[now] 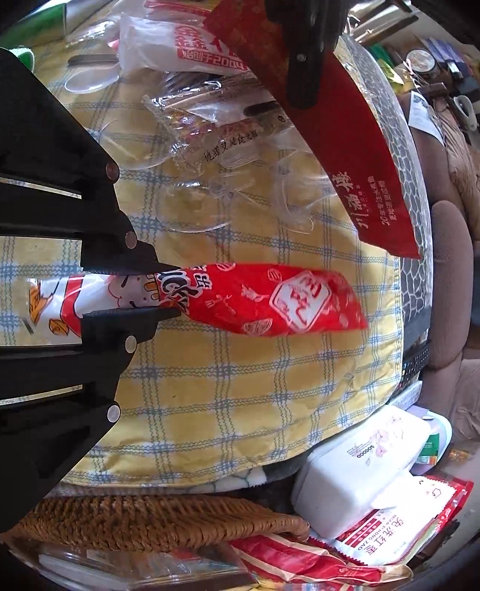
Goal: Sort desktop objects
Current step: 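Grasp the long red packet with the left tool while the right tool grasps the red Lucky cat packet, then carry the red packet and red Lucky cat packet over the cardboard box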
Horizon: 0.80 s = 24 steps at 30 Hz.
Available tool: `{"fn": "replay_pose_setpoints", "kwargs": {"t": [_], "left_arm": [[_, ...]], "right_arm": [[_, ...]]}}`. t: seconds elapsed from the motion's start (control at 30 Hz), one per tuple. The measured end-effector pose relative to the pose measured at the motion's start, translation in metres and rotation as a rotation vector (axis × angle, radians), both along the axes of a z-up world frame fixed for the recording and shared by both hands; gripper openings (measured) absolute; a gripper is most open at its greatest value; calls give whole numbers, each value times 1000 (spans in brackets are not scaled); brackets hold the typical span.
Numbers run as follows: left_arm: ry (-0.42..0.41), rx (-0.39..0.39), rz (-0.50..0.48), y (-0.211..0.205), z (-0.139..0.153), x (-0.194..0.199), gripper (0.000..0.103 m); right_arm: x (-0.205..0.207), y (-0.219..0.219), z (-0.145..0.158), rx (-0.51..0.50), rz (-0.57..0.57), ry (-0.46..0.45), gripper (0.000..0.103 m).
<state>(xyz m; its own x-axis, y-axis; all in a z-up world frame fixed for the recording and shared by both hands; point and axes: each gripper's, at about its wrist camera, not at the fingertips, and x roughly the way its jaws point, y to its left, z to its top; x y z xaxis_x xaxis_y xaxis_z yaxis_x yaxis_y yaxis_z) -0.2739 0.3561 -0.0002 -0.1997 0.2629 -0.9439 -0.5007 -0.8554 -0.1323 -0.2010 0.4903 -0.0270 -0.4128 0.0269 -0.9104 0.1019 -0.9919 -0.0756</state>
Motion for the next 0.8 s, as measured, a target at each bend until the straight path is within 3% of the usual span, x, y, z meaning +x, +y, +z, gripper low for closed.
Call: {"fn": "replay_pose_setpoints", "kwargs": {"t": [0.2,0.43,0.63,0.8], "left_arm": [[-33,164,15,-19,33,8,10],[-8,339,68,-77,102,28,10],[63,357,140,-159,149,50,10],[109,338,224,-242,170,71,10]], "right_arm": [[14,12,23,-116,-43,25,12],[38,-2,86,-222,-25,104,12],[48,-63,143,-258,69,148,13],[59,-136,175,-287,168,162,13]]}}
